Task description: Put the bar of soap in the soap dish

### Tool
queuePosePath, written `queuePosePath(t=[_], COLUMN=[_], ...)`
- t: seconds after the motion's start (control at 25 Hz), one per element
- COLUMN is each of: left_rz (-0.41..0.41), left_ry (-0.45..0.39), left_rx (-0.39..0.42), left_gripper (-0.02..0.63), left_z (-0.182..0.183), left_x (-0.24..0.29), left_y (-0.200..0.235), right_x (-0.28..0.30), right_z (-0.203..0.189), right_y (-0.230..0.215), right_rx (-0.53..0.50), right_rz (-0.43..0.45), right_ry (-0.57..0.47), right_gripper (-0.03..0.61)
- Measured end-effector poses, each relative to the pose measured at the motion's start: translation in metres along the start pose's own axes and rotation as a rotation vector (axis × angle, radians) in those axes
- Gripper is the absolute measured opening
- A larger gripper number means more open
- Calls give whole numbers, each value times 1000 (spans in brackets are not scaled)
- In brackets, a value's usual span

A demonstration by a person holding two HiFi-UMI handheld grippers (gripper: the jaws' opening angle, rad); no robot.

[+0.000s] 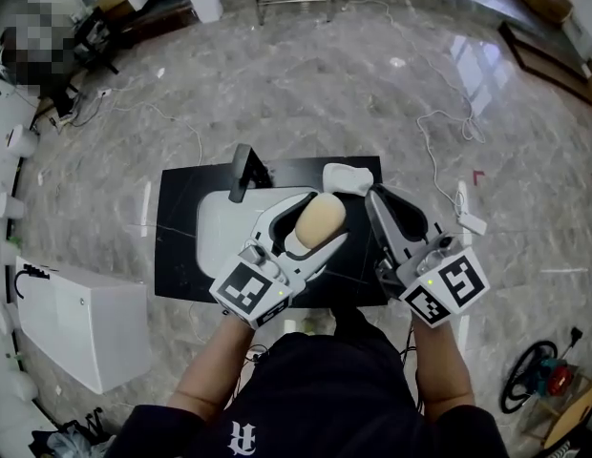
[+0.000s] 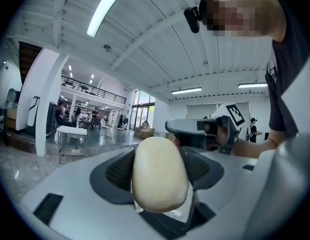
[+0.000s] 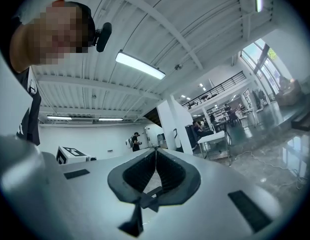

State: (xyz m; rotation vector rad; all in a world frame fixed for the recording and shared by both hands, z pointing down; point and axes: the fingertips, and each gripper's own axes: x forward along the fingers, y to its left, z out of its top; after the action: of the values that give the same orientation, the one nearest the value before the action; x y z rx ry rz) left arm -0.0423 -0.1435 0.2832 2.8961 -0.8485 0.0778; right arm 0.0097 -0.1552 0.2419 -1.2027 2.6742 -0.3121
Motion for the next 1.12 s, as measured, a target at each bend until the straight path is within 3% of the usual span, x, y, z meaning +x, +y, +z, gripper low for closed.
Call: queuePosePath(t=[0.24, 0.48, 0.92, 1.12], left_rz=[-7, -55, -209, -287], left_ry=[73, 158, 421, 510], left_rx=[26, 74, 263, 318], left_gripper=[296, 296, 296, 296], left_z=[-22, -60, -183, -223], left_x=[52, 91, 155, 172], left_y=[26, 57, 103, 110], right_x=[13, 26, 37, 38], right_z=[-8, -35, -104, -124], right_y=[-58, -103, -164, -186], right_rx=[61, 111, 195, 227], right_rz=[19, -18, -122, -152], right_ry=[15, 33, 62, 71], right_gripper=[9, 9, 9, 9])
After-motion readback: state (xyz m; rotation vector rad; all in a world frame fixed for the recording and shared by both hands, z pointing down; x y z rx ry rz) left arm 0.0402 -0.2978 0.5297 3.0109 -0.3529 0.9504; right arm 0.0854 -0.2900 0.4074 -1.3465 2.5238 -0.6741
